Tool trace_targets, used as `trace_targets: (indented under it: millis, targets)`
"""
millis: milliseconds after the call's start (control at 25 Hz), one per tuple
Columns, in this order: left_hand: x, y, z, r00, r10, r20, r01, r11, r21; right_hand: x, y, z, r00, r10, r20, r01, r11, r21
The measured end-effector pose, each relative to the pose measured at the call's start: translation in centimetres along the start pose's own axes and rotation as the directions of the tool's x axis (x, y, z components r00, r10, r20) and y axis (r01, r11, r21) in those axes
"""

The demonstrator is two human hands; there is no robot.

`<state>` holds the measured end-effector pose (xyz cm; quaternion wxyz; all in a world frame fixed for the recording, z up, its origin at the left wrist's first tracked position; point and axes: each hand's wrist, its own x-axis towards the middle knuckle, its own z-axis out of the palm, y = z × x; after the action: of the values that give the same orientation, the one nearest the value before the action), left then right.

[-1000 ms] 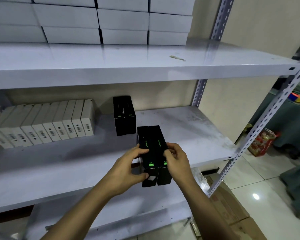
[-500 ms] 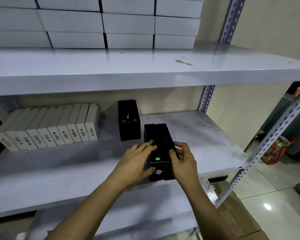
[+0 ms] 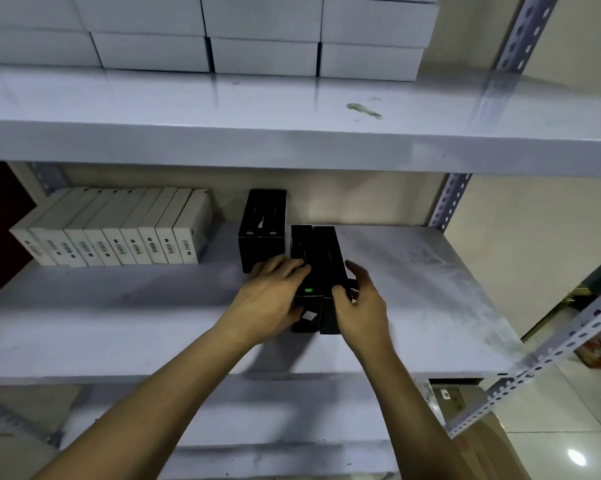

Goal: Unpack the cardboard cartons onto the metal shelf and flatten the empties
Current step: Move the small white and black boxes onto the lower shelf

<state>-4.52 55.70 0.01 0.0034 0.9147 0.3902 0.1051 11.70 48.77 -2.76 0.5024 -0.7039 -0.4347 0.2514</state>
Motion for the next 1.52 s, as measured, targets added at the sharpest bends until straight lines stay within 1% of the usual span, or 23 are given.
trace_targets:
  millis: [160, 280, 440, 640, 800, 1120, 1520]
  targets:
    - [1.3, -0.3, 0.6, 1.000, -0.028, -0.001, 0.028, 0.999, 0.024, 2.0, 0.2, -0.5, 0.998, -0.031, 0.056, 0.030, 0.999, 0.016]
    - [2.3, -0.5, 0.8, 1.000, -0.031, 0.001, 0.031, 0.996, 0.087, 3.3, 0.1, -0.5, 0.993, -0.060, 0.105, 0.058, 0.998, 0.025]
    - [4.8, -1.2, 0.5, 0.990, -0.092, 0.103, 0.077, 0.987, 0.138, 4.9, 0.1, -0.2, 0.982, -0.085, 0.169, 0.082, 0.996, 0.026]
    - [7.0, -2.1, 0.3, 0.985, -0.124, 0.122, 0.100, 0.978, 0.181, 7.8, 0.3, 0.6, 0.976, -0.080, 0.203, 0.081, 0.997, 0.002]
    - [8.4, -2.8, 0.6, 0.984, -0.133, 0.117, 0.113, 0.980, 0.166, 9.7, 0.6, 1.2, 0.978, -0.057, 0.202, 0.060, 0.998, -0.011]
    - [10.1, -4.5, 1.5, 0.985, -0.148, 0.092, 0.131, 0.977, 0.170, 12.1, 0.7, 2.2, 0.970, -0.080, 0.229, 0.086, 0.996, -0.017]
    - [11.2, -5.5, 2.6, 0.981, -0.174, 0.081, 0.166, 0.981, 0.099, 13.8, 0.4, 2.8, 0.969, -0.086, 0.231, 0.095, 0.995, -0.030]
